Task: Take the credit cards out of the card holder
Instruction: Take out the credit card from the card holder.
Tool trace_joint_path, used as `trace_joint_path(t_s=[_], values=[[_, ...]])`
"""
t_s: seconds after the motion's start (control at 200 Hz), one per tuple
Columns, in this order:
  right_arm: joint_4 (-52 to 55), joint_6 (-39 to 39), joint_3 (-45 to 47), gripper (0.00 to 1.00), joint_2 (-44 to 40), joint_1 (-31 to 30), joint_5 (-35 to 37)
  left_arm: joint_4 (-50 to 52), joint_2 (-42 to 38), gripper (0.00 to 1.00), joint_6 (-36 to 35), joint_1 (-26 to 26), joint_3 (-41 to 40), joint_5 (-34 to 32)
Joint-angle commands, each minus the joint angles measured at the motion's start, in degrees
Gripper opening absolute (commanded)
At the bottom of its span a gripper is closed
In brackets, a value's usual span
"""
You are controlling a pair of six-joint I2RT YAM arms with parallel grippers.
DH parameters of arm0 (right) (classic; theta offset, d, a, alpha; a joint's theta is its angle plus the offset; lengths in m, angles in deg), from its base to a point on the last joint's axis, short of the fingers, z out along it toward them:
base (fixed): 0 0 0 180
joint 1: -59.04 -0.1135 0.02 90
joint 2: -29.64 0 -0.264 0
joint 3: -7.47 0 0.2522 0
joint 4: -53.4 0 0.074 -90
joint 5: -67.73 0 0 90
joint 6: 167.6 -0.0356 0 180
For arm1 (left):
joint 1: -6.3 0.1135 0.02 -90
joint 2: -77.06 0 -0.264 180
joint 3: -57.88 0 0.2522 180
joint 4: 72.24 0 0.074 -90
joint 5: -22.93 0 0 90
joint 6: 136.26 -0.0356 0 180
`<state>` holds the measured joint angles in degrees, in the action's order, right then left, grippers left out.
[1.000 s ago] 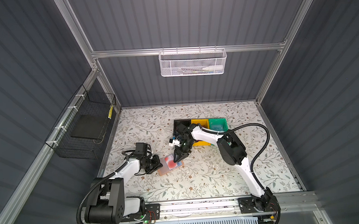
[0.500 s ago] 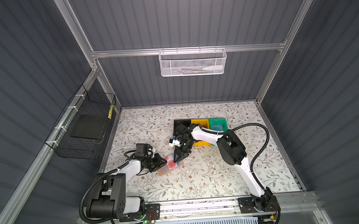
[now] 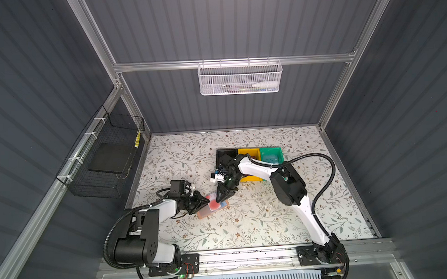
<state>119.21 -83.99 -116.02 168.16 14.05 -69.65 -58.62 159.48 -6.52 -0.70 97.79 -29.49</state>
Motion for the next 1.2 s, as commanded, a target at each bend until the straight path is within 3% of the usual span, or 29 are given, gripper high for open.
trace_joint_path(t_s=[0.0,0.33,0.805,1.196], values=[[1.33,0.48,0.31,0.33,2.91,-0.1,1.06,-0.95,1.07,0.12,0.78,0.5,-0.92,0.81],[1.32,0.35,0.38,0.34,3.16,-0.1,0.97,2.1,0.04,0.03,-1.37,0.5,-1.19,-0.62],[1.49,0.34,0.34,0.34,3.3,-0.1,0.7,13.81,-2.22,0.0,-8.99,2.08,0.71,-6.75],[1.65,0.47,0.29,0.33,3.34,-0.1,0.62,17.45,-4.63,0.0,-9.45,2.56,2.99,-6.88]])
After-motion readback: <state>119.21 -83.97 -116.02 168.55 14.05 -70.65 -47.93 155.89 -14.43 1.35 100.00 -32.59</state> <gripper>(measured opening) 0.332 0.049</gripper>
